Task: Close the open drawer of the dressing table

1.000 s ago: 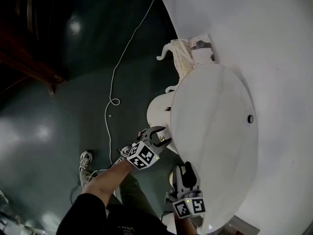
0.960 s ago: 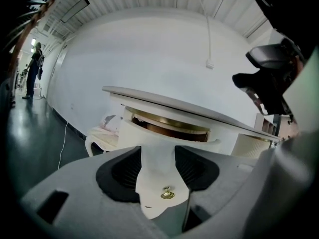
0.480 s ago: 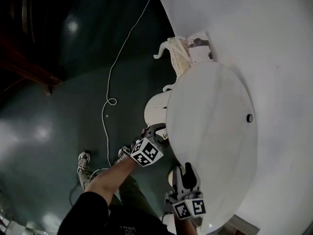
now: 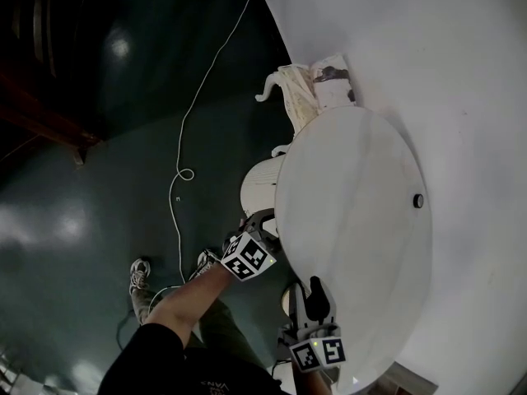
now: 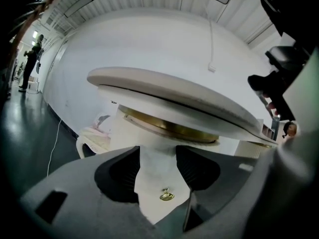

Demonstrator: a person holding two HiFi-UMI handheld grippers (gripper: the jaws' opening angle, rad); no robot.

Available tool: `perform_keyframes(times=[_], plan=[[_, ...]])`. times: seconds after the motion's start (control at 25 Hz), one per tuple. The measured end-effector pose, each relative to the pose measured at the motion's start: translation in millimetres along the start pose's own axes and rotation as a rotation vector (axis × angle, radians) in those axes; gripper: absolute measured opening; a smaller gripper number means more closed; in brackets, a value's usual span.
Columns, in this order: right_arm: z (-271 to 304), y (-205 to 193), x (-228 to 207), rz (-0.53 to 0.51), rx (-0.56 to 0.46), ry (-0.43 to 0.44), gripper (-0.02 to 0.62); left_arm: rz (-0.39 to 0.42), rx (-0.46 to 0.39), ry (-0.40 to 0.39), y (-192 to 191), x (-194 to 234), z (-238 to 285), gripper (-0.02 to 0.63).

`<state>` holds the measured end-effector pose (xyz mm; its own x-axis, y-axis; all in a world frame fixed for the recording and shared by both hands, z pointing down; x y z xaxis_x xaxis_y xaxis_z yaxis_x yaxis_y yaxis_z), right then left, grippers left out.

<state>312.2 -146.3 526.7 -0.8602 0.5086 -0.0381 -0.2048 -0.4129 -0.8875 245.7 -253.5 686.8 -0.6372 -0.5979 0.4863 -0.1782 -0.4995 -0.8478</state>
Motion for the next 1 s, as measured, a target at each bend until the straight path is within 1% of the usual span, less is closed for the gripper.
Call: perform_keyframes(times=[0.28, 0.4, 0.6, 0.76, 1.0], plan=[[2, 0, 3, -0.002, 0.004, 0.001, 0.189, -0.01, 0.004, -0.013, 2, 3, 2, 0.236], [2, 0, 6, -0.006, 0.002, 0.001, 0.189, -0.01, 0.015, -0.007, 3, 4, 1, 0.236], [-2, 6, 7, 0.003, -0.011, -0.008, 0.189, 0.011, 0.085, 0.023, -2, 4, -6, 0.236], [-8, 9, 12, 0.015, -0.026, -0.03, 0.189, 0.029, 0.115, 0.038, -2, 8, -25, 0.236], [-20, 14, 33, 0.032, -0.047, -0.057, 0.187, 0.056, 0.161, 0.072, -3, 11, -71, 0.235]])
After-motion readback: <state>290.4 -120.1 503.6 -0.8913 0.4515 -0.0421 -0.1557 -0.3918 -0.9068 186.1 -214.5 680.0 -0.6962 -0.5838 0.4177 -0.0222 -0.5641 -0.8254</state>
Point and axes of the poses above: the fingertips, and each gripper's own axes: z forward along the fingers, x to its left, y out of its top, the point moved 5 cm from there along -z, backward along the fingers, and after that the axes turned 12 degrees about -z, right-handed, at the moved point
